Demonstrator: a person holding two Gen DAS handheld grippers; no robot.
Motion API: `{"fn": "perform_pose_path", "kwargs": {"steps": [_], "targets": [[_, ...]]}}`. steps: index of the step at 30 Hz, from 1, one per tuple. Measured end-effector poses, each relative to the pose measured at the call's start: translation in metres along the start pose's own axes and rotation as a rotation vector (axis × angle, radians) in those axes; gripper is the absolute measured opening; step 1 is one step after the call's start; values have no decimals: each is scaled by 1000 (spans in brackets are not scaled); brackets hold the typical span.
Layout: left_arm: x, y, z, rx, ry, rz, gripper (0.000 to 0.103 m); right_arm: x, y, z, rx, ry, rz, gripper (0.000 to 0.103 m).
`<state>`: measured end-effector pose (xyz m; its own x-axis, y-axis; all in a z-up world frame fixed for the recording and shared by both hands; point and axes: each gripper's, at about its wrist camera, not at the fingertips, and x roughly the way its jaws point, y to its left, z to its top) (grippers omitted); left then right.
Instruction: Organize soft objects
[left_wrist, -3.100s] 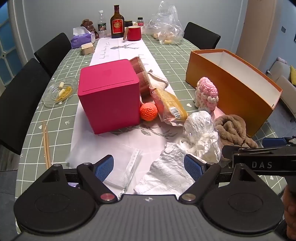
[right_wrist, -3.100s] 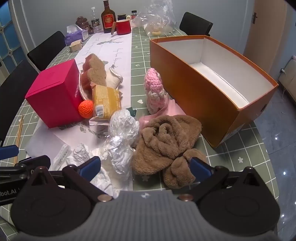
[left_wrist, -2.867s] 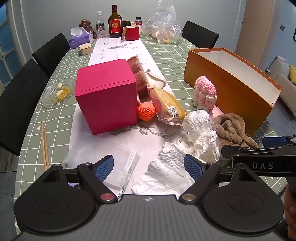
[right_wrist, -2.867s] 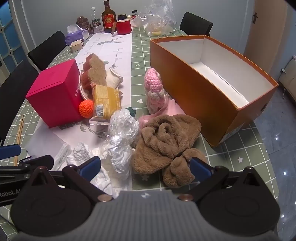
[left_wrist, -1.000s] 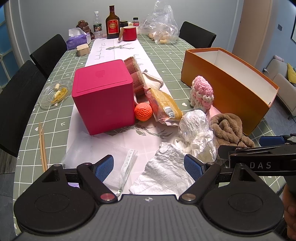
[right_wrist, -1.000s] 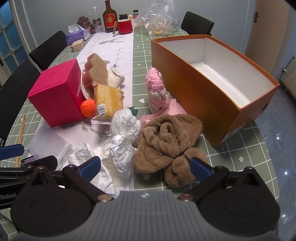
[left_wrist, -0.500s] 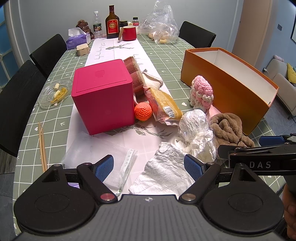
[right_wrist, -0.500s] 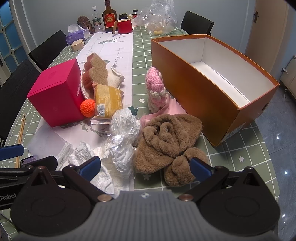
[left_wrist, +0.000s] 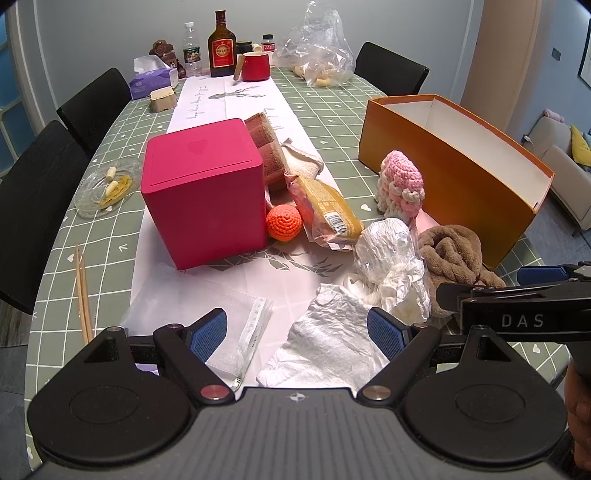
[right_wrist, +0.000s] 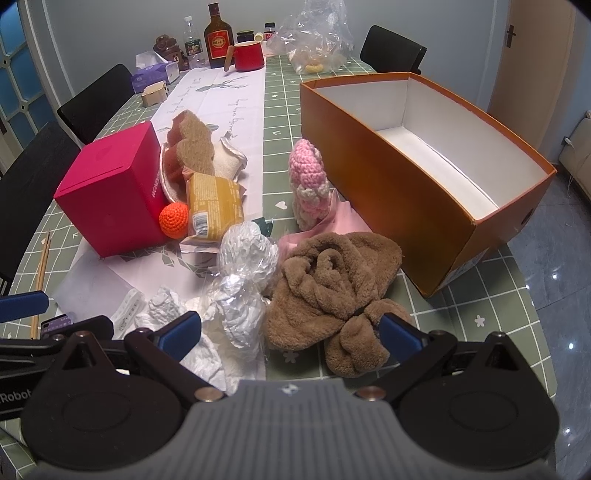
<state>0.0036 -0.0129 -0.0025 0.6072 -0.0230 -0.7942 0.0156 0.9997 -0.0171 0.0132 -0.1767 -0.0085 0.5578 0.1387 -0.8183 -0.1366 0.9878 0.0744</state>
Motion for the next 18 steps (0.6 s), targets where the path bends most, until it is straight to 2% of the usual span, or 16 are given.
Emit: {"fn": "perform_pose_path", "kwargs": {"steps": [7,12,15,18], "targets": [[-1,5,1,-6,-10,-59,100,-4,-2,1,-12,-28,35,100],[5,9,-1,-42,-1,-111,100,-12,-3,3,-121,-138,73,100],[7,4,-4,-13,3,-107,100,-16,-12,5,-114,-180,83,100],[7,-1,-7,18,-1,-116,100,-14,-22,6,-84,-178,87,100]]}}
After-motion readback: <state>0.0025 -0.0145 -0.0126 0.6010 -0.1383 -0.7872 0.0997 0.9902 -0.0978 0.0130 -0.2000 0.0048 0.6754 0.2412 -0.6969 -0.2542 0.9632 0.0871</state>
